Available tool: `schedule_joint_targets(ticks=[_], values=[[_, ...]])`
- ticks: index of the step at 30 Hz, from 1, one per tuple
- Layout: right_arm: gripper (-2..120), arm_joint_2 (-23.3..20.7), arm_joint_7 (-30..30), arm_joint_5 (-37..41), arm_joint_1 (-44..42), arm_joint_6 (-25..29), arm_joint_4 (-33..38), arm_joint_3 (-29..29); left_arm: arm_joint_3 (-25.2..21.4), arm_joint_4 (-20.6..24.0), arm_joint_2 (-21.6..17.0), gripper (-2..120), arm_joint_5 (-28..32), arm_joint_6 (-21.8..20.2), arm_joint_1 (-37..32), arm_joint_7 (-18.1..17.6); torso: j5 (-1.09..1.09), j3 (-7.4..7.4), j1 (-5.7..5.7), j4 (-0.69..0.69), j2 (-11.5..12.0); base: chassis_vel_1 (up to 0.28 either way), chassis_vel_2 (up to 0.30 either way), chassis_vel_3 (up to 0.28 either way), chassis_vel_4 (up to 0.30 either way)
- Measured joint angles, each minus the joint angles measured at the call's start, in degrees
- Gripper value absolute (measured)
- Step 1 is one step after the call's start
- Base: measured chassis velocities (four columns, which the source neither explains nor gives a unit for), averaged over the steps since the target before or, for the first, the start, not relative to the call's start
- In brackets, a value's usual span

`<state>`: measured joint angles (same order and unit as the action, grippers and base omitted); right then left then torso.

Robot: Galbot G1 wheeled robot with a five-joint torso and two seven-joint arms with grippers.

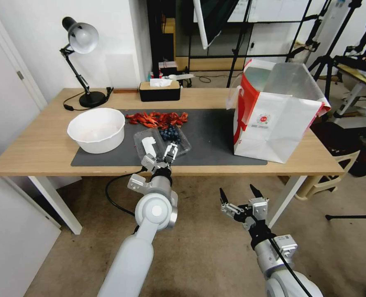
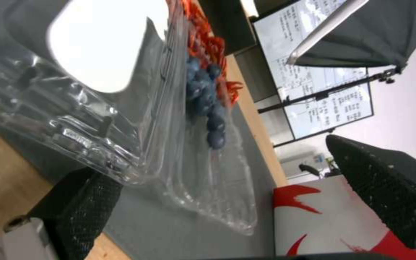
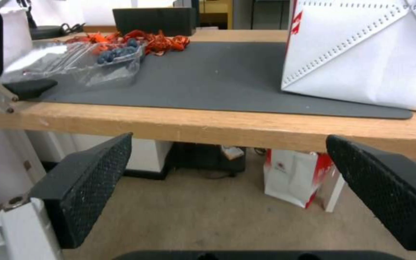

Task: Close the takeout container lid, then place the container into the takeout bag.

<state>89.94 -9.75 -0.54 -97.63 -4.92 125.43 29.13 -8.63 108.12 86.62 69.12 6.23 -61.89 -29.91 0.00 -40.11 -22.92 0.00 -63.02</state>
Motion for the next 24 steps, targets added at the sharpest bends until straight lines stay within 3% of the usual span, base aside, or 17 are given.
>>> schedule_joint_targets(ticks=[24], values=[[100, 0.31, -0.29, -1.80, -0.96, 1.45, -1.30, -1.15, -4.49, 0.46, -1.19, 100, 4.45, -0.13, 1.01, 1.64, 0.00, 0.00, 0.00, 0.00, 0.00, 0.000, 0.000, 0.000, 0.000]])
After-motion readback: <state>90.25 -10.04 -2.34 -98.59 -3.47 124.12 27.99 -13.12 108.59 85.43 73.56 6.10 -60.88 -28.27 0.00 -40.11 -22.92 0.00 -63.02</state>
